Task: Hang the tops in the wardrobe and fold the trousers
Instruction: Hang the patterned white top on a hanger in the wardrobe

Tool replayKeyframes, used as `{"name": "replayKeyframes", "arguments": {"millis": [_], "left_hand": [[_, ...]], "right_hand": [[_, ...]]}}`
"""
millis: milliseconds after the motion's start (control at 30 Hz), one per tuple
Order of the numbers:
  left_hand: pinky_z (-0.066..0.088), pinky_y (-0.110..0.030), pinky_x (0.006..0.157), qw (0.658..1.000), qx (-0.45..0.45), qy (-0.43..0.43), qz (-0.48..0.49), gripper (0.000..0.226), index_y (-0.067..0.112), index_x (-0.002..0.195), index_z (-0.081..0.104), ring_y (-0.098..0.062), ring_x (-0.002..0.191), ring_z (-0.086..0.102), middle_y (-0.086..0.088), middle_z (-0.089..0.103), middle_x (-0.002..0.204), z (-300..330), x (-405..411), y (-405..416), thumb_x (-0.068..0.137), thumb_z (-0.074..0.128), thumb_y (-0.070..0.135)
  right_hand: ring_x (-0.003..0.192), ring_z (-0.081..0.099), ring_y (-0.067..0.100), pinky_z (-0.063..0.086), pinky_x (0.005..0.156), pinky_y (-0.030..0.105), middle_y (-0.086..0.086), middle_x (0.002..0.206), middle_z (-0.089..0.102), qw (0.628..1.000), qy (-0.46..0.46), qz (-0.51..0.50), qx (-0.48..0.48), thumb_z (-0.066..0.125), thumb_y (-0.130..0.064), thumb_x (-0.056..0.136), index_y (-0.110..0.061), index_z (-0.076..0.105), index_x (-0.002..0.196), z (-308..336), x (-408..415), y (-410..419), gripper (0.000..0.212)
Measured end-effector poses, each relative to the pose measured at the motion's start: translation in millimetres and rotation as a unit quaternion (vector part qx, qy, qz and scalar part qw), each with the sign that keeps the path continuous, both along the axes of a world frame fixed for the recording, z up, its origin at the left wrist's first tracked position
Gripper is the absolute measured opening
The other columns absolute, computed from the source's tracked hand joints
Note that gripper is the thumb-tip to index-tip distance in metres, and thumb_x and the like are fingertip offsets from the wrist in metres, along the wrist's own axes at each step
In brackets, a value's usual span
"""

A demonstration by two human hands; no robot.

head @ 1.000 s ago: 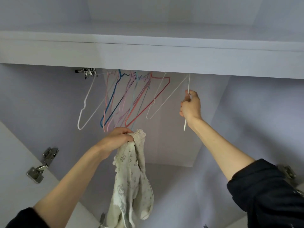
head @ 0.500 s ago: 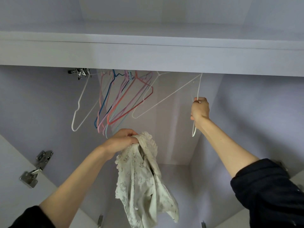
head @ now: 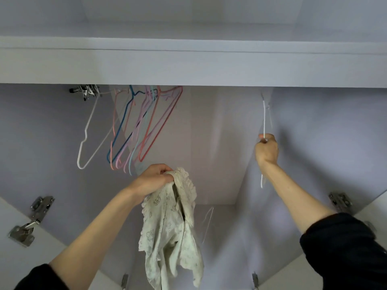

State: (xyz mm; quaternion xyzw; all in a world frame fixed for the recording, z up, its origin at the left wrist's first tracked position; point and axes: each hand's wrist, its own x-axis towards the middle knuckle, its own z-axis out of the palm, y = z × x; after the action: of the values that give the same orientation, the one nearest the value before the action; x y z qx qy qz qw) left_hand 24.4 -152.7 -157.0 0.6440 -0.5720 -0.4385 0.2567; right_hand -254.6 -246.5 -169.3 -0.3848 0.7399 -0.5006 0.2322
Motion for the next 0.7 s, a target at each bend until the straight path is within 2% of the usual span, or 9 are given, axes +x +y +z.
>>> {"name": "replayKeyframes", "arguments": {"millis": [100,167,233,300,367,433,500,600,700], "left_hand": [[0.05,-0.032,0.083,1.0,-0.003,-0.001,0.027,0.012,0.017,0.095,0.062,-0.019,0.093,0.062,-0.004,0.065,0.097,-7.0,-1.6,-1.9,0.088,0.055,0.01],[0.049,-0.033,0.083,0.999,-0.007,-0.003,0.046,0.012,0.018,0.094,0.061,-0.019,0.093,0.061,-0.002,0.064,0.095,-13.3,-4.9,-2.8,0.088,0.054,0.011],[0.047,-0.033,0.083,0.998,-0.003,-0.006,0.057,0.013,0.018,0.095,0.061,-0.02,0.093,0.06,-0.002,0.063,0.094,-19.9,-8.4,-4.7,0.088,0.052,0.01],[0.046,-0.031,0.079,0.998,0.006,-0.013,0.062,0.013,0.017,0.096,0.06,-0.02,0.093,0.059,-0.002,0.062,0.094,-26.2,-10.3,-6.1,0.089,0.051,0.011],[0.044,-0.028,0.076,0.997,0.009,-0.022,0.067,0.012,0.016,0.097,0.059,-0.019,0.092,0.057,0.001,0.059,0.09,-31.2,-9.9,-7.1,0.089,0.051,0.01],[0.044,-0.029,0.079,0.997,0.011,-0.028,0.076,0.012,0.016,0.097,0.059,-0.019,0.092,0.056,0.003,0.057,0.088,-35.2,-8.8,-8.1,0.089,0.052,0.01],[0.044,-0.03,0.08,0.996,0.013,-0.029,0.082,0.012,0.016,0.097,0.059,-0.02,0.092,0.056,0.004,0.057,0.088,-36.7,-8.7,-8.5,0.089,0.052,0.01],[0.044,-0.03,0.08,0.996,0.02,-0.027,0.088,0.014,0.016,0.099,0.06,-0.02,0.093,0.056,0.004,0.057,0.089,-37.7,-8.7,-9.0,0.089,0.051,0.011],[0.046,-0.033,0.081,0.993,0.042,-0.039,0.101,0.014,0.013,0.1,0.061,-0.023,0.095,0.058,-0.003,0.062,0.096,-40.2,-5.1,-8.5,0.088,0.053,0.017]], "right_hand": [[0.089,0.061,0.036,0.051,0.081,0.045,0.016,0.09,0.061,1.0,-0.017,0.011,0.004,0.042,-0.009,0.089,-0.008,0.061,0.104,-13.3,-3.9,7.4,0.024],[0.077,0.056,0.032,0.05,0.078,0.046,0.011,0.078,0.056,0.999,-0.03,0.017,0.006,0.048,-0.023,0.088,-0.007,0.062,0.092,-25.6,-7.6,16.9,0.021],[0.067,0.05,0.029,0.049,0.071,0.048,0.01,0.065,0.05,0.999,-0.034,0.012,-0.006,0.05,-0.045,0.079,-0.015,0.052,0.069,-42.2,-12.0,28.9,0.033],[0.055,0.044,0.027,0.048,0.064,0.049,0.011,0.054,0.04,0.998,-0.049,0.005,-0.027,0.054,-0.057,0.074,-0.019,0.035,0.054,-59.1,-17.3,42.7,0.047],[0.043,0.044,0.016,0.05,0.064,0.046,0.007,0.049,0.038,0.994,-0.102,0.029,-0.04,0.063,-0.045,0.083,-0.018,0.036,0.054,-64.4,-17.8,56.0,0.049],[0.038,0.043,0.006,0.049,0.064,0.039,0.002,0.048,0.042,0.982,-0.171,0.068,-0.036,0.063,-0.034,0.089,-0.014,0.049,0.064,-65.5,-18.1,60.3,0.035],[0.038,0.038,0.006,0.043,0.057,0.03,0.001,0.051,0.039,0.97,-0.226,0.087,-0.018,0.055,-0.038,0.093,-0.014,0.057,0.075,-62.6,-17.5,59.7,0.03],[0.045,0.026,0.011,0.026,0.049,0.022,0.0,0.052,0.027,0.971,-0.219,0.091,0.033,0.034,-0.043,0.1,-0.012,0.063,0.072,-64.5,-16.0,56.4,0.052],[0.052,0.028,0.011,0.024,0.052,0.02,-0.002,0.048,0.036,0.975,-0.158,0.123,0.093,0.04,-0.036,0.1,-0.011,0.063,0.063,-74.8,-14.3,60.2,0.05]]}}
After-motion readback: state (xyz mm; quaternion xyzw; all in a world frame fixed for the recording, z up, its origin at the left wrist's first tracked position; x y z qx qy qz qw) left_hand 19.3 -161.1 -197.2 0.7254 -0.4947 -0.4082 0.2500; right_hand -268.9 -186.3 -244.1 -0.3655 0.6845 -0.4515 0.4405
